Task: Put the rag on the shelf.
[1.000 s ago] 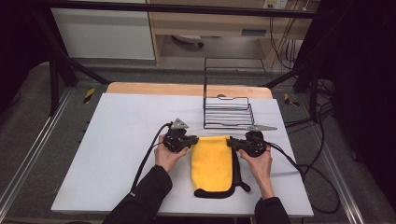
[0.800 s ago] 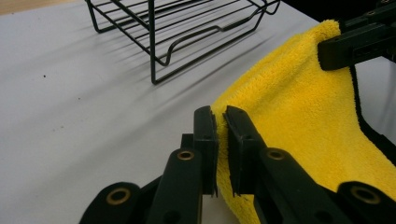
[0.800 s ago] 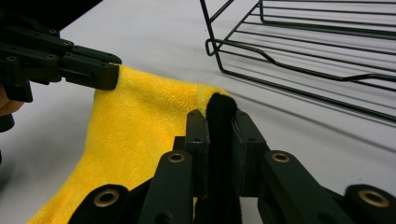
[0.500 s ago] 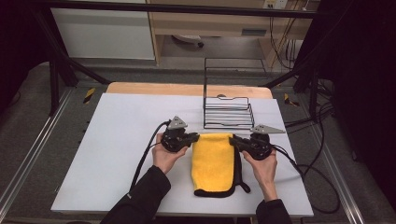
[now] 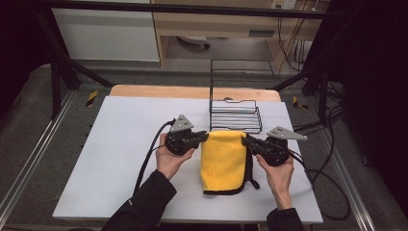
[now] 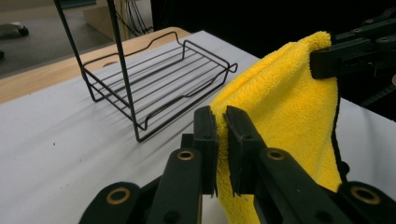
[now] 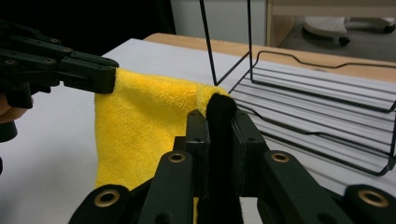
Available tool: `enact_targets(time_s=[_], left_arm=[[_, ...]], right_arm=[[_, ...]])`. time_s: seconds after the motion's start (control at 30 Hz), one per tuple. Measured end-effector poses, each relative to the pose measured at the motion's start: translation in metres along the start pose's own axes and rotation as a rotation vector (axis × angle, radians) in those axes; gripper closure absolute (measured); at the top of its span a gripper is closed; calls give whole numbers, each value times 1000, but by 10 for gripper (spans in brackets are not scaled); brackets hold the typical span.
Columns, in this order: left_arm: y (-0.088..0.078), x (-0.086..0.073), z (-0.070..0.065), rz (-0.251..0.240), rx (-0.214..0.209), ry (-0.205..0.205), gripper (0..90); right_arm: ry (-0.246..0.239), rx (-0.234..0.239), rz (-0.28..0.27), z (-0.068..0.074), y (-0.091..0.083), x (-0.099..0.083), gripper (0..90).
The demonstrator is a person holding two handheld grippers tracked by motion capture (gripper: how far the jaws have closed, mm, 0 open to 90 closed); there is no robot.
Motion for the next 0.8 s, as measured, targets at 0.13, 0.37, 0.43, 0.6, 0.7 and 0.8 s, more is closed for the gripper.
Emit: enact_targets(time_s=[0.13, 0.37, 0.43, 0.6, 0.7, 0.8], left_arm=[[-3, 10, -4, -16, -2, 21, 833], [-6, 26, -10, -52, -6, 43, 833], [-6, 30, -11, -60, -5, 52, 833], [-7, 41, -14, -86, 0, 67, 833], [-8, 47, -15, -106, 5, 77, 834], [-8, 53, -15, -118, 11, 85, 833]], right_arm=[[-20, -9, -31, 3, -7, 8, 798], [-40, -22, -72, 5, -16, 22, 798], [-42, -28, -84, 5, -18, 26, 799], [-63, -44, -119, 6, -23, 36, 801], [-71, -48, -137, 7, -25, 41, 801], [-73, -53, -154, 7, -26, 45, 801]])
Point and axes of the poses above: each handheld gripper's, and its own axes: y roughly forward along the jaws, x roughly out of its top, z roughly to its left, the point moved 3 cm from there along y, roughly forward along the jaws, and after that the axes turned 8 degrees about -z, right-handed, at the moved point
